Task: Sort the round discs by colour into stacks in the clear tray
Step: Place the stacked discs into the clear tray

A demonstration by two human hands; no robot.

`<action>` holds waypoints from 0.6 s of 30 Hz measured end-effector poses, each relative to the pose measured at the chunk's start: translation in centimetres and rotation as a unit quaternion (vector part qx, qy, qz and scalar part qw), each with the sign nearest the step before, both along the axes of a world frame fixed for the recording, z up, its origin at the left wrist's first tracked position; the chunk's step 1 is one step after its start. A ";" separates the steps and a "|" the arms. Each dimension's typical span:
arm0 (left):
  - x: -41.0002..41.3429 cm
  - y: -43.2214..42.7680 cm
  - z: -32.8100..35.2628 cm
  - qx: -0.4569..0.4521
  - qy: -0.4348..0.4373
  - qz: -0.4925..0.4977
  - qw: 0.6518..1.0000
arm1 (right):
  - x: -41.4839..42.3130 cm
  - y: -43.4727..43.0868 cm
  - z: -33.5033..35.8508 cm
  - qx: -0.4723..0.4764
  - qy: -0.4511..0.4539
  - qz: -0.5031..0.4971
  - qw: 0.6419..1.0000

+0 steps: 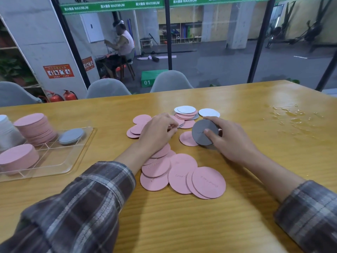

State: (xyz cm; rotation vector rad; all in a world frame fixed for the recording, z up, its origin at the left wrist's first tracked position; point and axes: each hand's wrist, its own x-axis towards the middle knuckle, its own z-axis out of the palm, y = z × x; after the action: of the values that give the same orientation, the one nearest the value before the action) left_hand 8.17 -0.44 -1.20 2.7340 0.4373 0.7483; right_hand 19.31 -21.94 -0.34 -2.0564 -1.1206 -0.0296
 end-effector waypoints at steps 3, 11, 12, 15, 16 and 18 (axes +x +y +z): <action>0.5 0.4 0.3 0.012 0.005 -0.003 1.000 | 0.0 0.1 0.0 0.000 0.001 0.001 1.000; 0.6 0.9 0.6 0.141 0.014 -0.034 0.989 | -0.1 0.1 0.0 0.001 0.008 0.002 1.000; 0.6 0.9 0.5 0.167 0.019 -0.040 0.985 | -0.1 0.1 0.1 0.002 0.009 0.002 1.000; 0.5 1.0 0.7 0.216 0.014 -0.051 0.975 | -0.2 0.1 0.1 0.002 0.013 0.002 1.000; 0.3 1.0 0.7 0.229 0.002 -0.057 0.972 | -0.2 0.1 0.1 0.001 0.013 0.001 1.000; -0.2 0.9 0.8 0.248 -0.027 -0.071 0.966 | -0.3 0.1 0.2 -0.001 0.011 0.000 1.000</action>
State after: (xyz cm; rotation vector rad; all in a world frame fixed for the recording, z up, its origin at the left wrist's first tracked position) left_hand 7.93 0.50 -0.43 3.1455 0.0377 1.0047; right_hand 19.04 -21.86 -0.16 -2.0541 -1.1086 -0.0055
